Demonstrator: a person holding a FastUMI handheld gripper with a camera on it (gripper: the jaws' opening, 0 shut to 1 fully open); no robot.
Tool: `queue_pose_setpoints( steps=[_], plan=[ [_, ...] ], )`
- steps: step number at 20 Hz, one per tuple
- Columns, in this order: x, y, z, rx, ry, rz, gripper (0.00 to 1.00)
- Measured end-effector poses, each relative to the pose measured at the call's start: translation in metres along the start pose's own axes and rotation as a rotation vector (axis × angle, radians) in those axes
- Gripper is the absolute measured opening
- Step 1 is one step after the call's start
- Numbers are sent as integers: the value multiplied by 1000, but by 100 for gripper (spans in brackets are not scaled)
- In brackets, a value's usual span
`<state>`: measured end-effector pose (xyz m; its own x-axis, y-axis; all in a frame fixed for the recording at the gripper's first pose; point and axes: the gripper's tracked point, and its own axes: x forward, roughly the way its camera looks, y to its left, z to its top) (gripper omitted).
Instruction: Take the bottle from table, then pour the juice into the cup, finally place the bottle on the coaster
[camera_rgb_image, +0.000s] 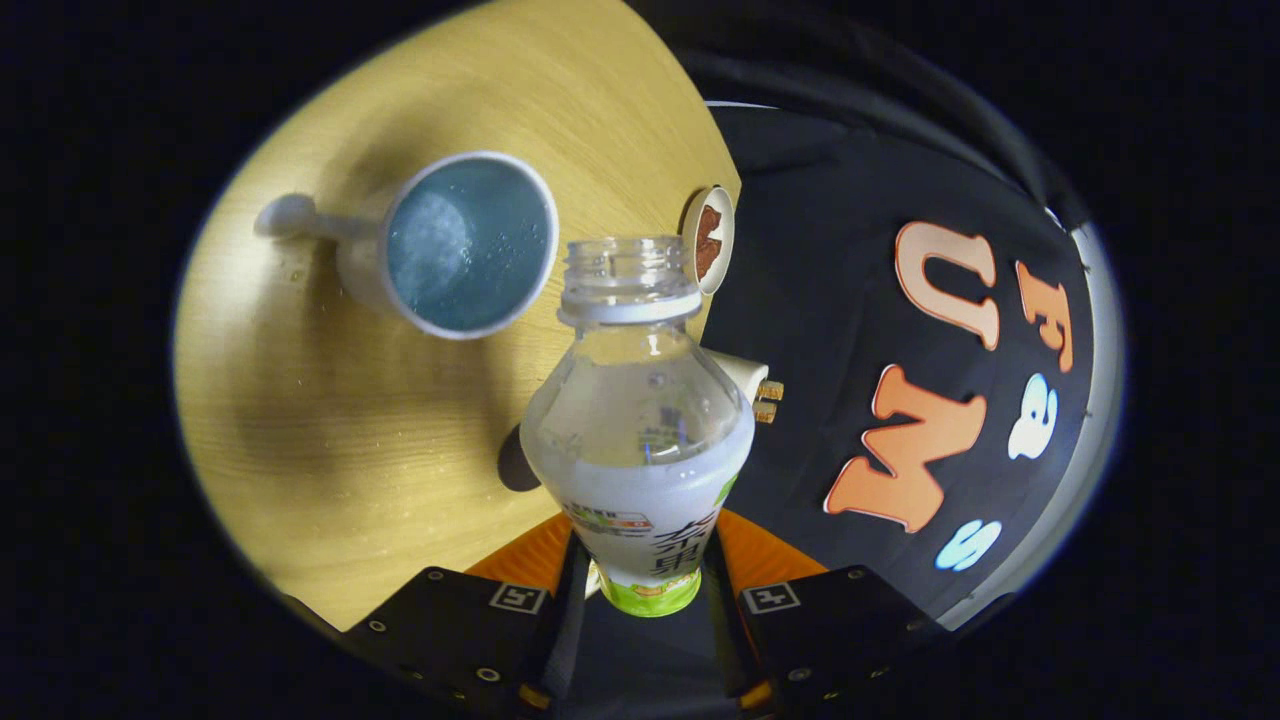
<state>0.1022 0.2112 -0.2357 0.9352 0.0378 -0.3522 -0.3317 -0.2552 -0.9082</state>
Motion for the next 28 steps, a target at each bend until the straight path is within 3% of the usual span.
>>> queue_pose_setpoints(
  steps=[8,18,28],
  plan=[
    [-8,-1,-8,538,-42,147,57],
    [8,-39,-42,1192,-134,220,56],
    [81,-33,-47,1562,-257,270,57]
  ],
)
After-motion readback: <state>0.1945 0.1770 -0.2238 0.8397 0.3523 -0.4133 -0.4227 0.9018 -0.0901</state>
